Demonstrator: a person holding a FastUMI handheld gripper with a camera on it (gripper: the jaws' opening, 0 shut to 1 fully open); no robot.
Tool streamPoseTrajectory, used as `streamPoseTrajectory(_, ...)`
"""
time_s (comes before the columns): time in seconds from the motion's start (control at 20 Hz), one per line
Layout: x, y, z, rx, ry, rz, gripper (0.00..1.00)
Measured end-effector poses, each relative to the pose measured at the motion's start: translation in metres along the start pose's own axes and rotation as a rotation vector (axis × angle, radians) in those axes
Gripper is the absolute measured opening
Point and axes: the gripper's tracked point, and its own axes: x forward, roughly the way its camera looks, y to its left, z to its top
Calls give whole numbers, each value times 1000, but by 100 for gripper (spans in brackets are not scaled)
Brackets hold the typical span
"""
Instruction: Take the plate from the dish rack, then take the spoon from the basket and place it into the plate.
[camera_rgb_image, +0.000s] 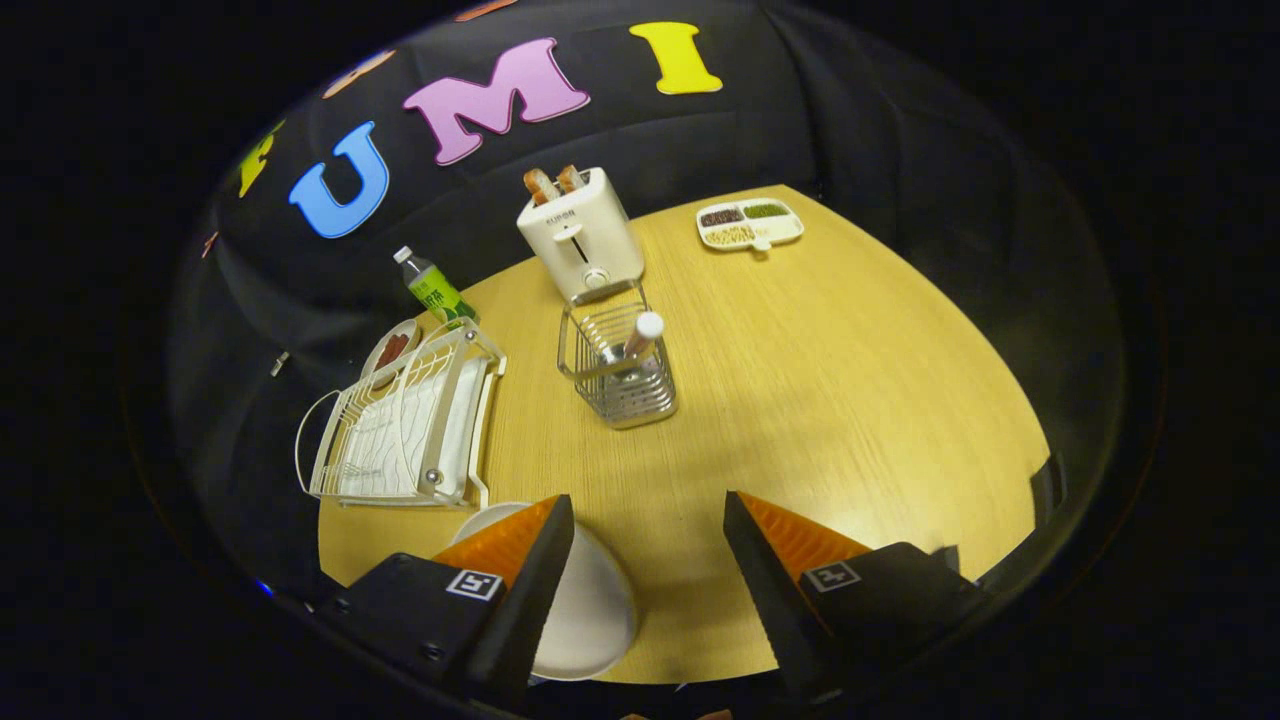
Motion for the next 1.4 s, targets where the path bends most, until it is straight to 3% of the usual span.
streamPoseTrajectory(0.25, -16, 4, 75, -273, -96, 39, 96)
streamPoseTrajectory(0.55, 22, 11, 71, -429, 46, 126, 91)
streamPoseTrajectory(0.9, 72, 8, 61, -464, 116, 136, 54)
streamPoseTrajectory(1.05, 79, 10, 61, -425, 134, 146, 20)
streamPoseTrajectory(1.25, 75, 11, 63, -452, 120, 172, 13)
streamPoseTrajectory(1.4, 64, 7, 74, -432, 84, 150, 13)
